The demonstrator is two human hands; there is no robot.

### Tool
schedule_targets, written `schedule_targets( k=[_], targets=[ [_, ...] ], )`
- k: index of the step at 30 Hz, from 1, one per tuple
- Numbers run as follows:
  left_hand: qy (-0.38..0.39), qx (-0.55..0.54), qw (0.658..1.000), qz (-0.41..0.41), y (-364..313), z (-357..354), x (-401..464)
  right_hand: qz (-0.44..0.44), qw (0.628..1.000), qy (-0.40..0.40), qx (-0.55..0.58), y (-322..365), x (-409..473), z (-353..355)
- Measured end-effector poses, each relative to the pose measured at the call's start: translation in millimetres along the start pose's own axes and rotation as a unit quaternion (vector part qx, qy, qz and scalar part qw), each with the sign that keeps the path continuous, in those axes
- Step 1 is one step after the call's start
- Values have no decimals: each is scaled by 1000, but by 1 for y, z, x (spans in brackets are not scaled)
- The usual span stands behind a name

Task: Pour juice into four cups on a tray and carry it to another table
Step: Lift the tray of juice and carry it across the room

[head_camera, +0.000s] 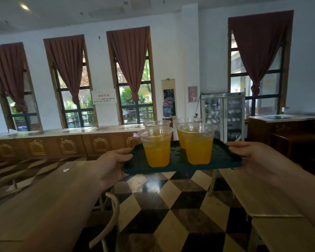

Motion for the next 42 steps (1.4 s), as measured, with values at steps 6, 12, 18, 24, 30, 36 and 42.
schedule_targets(
  k=[6,12,18,24,30,36,42],
  targets=[
    [9,-5,1000,4,0,-15,100,-4,1000,-1,-3,-6,99,11],
    [43,-28,999,8,9,-27,211,-3,1000,-28,-9,-19,193,20],
    [69,-44,997,8,0,-19,335,0,998,-60,-24,-19,296,10],
    [101,-60,993,7,-36,-6,457,13,996,-80,-36,-8,404,-15],
    [110,-72,991,-6,-57,15,558,19,996,-81,-29,-6,493,-43],
    [110,-64,992,-2,-56,27,634,16,996,-78,-26,-15,578,-54],
    [104,-46,994,0,-48,21,711,16,997,-65,-34,-30,670,-48]
  ],
)
Point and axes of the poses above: each hand's wrist, its own x-axis towards the middle knuckle, its own z-axis out of the back of the hand, y = z × x, the point moved 8 cm from there along x, towards the middle knuckle, and after that the axes turned 1 degree about -x, right-handed, at the moved point
